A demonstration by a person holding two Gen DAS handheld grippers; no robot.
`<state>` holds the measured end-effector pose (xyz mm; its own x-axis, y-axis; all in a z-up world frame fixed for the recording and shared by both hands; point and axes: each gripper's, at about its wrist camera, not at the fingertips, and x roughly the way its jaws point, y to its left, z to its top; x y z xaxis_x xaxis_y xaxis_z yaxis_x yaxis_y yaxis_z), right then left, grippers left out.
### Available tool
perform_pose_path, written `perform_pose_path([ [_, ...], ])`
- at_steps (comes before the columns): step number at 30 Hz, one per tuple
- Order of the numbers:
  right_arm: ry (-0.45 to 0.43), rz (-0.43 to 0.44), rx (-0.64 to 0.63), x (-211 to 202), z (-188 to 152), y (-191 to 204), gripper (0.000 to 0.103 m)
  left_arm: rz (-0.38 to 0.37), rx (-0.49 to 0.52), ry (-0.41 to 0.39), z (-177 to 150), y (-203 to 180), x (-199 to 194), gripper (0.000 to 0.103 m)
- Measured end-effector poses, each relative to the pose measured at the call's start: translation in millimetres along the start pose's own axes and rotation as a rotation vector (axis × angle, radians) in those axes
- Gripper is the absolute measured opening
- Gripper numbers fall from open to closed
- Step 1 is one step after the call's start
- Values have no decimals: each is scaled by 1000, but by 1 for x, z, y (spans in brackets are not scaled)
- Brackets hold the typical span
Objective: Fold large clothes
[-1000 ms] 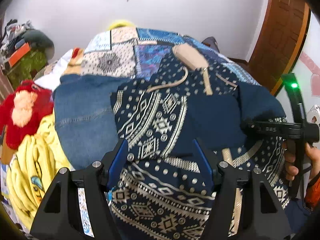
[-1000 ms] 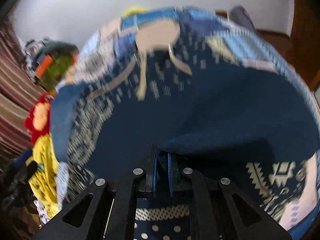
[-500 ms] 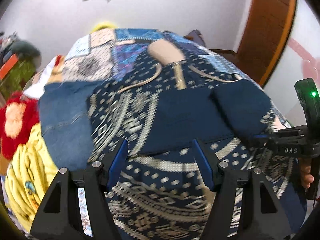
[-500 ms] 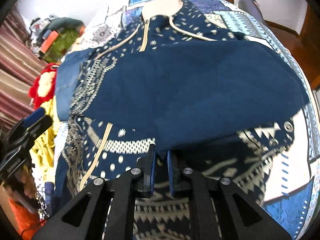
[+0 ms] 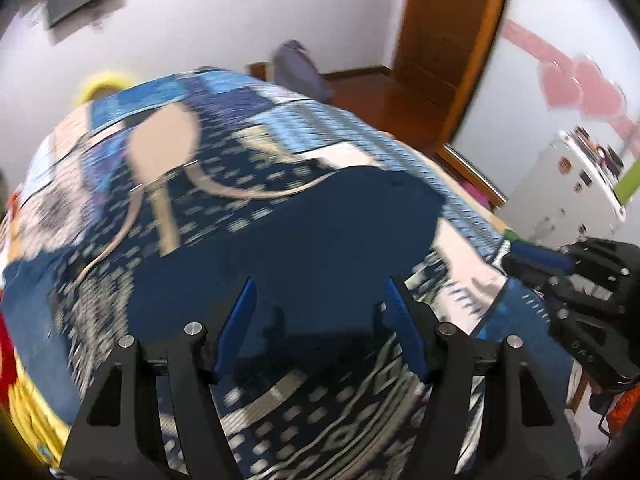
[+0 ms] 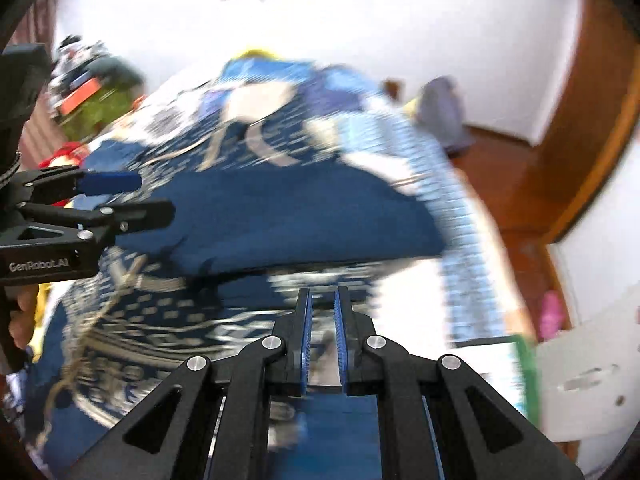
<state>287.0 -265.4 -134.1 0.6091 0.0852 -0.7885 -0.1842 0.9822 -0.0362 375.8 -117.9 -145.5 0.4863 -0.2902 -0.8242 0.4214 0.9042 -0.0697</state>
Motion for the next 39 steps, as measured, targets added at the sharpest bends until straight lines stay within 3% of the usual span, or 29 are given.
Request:
perform_pose_path([
  [4,-14,-82,74,-13,-9,-52,7,-28,87,57,27,-45,41,66],
  [9,29,-60,234,-10,-29,-110,7,-50,176,128,42,-91,90,66],
  [12,60,-52,288,-2,-42,-127,7,50,275,129,44,-114,116,64],
  [13,69,-50,303,1,-46,-130,7,87,303,127,44,-118,124,60],
  [15,84,-39,327,5,-51,-135,7,134,332,131,44,-121,134,26],
  [17,89,-29,334,7,-53,-132,7,124,300,119,47,-115,133,14],
  [18,91,-21,334,8,-53,-131,7,93,265,101,50,-109,126,8],
  [22,91,-13,315,13,-47,-121,7,2,155,8,66,-82,85,8],
  [25,86,4,290,16,-38,-112,7,-19,96,-96,79,-54,38,7],
  [28,77,16,266,19,-26,-100,7,5,43,-208,90,-13,-16,7],
  [33,58,36,202,24,-2,-73,7,57,-47,-330,89,61,-85,6],
  [39,-10,60,125,30,34,-30,7,141,-117,-383,52,145,-125,6],
])
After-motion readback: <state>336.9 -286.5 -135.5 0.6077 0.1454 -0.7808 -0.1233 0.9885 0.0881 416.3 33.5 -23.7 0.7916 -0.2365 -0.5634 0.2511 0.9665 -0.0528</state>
